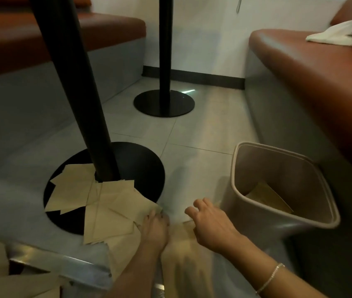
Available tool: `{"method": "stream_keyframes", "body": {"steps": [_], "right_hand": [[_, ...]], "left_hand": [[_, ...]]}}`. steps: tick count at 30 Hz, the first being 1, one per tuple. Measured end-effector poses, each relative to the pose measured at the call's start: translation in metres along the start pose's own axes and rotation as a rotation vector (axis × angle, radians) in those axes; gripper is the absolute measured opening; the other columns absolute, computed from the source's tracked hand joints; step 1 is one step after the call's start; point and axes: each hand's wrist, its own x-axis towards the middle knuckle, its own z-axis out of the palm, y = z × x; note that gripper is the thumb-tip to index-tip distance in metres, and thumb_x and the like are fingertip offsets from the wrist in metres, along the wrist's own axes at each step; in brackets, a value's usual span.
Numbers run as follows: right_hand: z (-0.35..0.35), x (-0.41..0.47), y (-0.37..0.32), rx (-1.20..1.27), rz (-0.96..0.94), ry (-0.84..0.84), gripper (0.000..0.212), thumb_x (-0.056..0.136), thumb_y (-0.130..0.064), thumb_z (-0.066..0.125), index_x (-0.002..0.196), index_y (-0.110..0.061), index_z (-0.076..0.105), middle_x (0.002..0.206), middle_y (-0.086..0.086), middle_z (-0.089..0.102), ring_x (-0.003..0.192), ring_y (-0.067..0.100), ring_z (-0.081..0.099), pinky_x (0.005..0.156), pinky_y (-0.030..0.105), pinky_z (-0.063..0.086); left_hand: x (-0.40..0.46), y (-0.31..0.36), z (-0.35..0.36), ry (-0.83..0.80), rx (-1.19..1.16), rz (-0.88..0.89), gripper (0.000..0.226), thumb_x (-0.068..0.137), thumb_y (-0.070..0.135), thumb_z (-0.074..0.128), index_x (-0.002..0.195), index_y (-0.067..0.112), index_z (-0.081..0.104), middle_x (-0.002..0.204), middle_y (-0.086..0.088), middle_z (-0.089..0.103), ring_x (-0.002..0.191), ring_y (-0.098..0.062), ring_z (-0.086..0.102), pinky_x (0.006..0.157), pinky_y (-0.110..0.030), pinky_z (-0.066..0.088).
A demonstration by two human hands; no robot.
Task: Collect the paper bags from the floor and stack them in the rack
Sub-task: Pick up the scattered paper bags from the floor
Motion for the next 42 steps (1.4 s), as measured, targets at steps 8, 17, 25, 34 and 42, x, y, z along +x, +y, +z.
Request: {"method": "stream_keyframes", "body": {"steps": [8,17,25,34,42], "right_hand": [[0.02,0.035,-0.012,0.095,0.066,0.027,0.033,0.09,-0.012,0.049,0.123,-0.016,0.052,0.116,0.008,0.053,0.107,0.029,0.052,0.083,0.033,0.042],[0.022,0.049,-0.013,0.243,0.102,0.049,0.041,0.08,-0.03,0.069,0.115,-0.021,0.051,0.112,-0.002,0.048,0.098,0.016,0.046,0.075,0.021,0.036],[0.023,0.055,-0.009,0.449,0.238,0.065,0.031,0.078,-0.017,0.066,0.058,-0.028,0.045,0.07,-0.007,0.053,0.072,0.012,0.052,0.065,0.026,0.046],[0.014,0.055,-0.014,0.425,0.065,-0.021,0.037,0.082,-0.013,0.062,0.057,-0.027,0.039,0.06,-0.009,0.043,0.061,0.012,0.043,0.056,0.017,0.037],[-0.033,0.041,-0.001,0.488,-0.027,0.176,0.02,0.076,-0.002,0.058,0.071,-0.016,0.044,0.057,-0.013,0.038,0.052,0.008,0.038,0.053,0.015,0.031]], "left_hand": [[-0.012,-0.023,-0.09,-0.1,-0.672,-0.032,0.012,0.081,0.024,0.07,0.09,0.017,0.072,0.087,0.003,0.068,0.084,-0.011,0.059,0.077,-0.024,0.046],[-0.028,-0.048,-0.104,-0.152,-0.879,-0.086,0.018,0.071,0.018,0.079,0.068,0.023,0.063,0.073,0.01,0.063,0.073,-0.004,0.058,0.062,-0.016,0.042],[-0.032,-0.051,-0.106,-0.191,-1.159,-0.142,0.01,0.081,0.021,0.072,0.081,0.017,0.063,0.087,-0.006,0.069,0.083,-0.024,0.067,0.076,-0.038,0.054],[-0.037,-0.056,-0.116,-0.511,-1.291,-0.205,0.032,0.092,0.038,0.054,0.119,0.022,0.06,0.115,-0.01,0.064,0.105,-0.025,0.063,0.084,-0.039,0.056],[-0.033,-0.039,-0.147,-0.595,-1.363,-0.036,0.057,0.065,0.019,0.08,0.119,0.016,0.06,0.113,-0.012,0.067,0.105,-0.026,0.064,0.092,-0.04,0.052]]}}
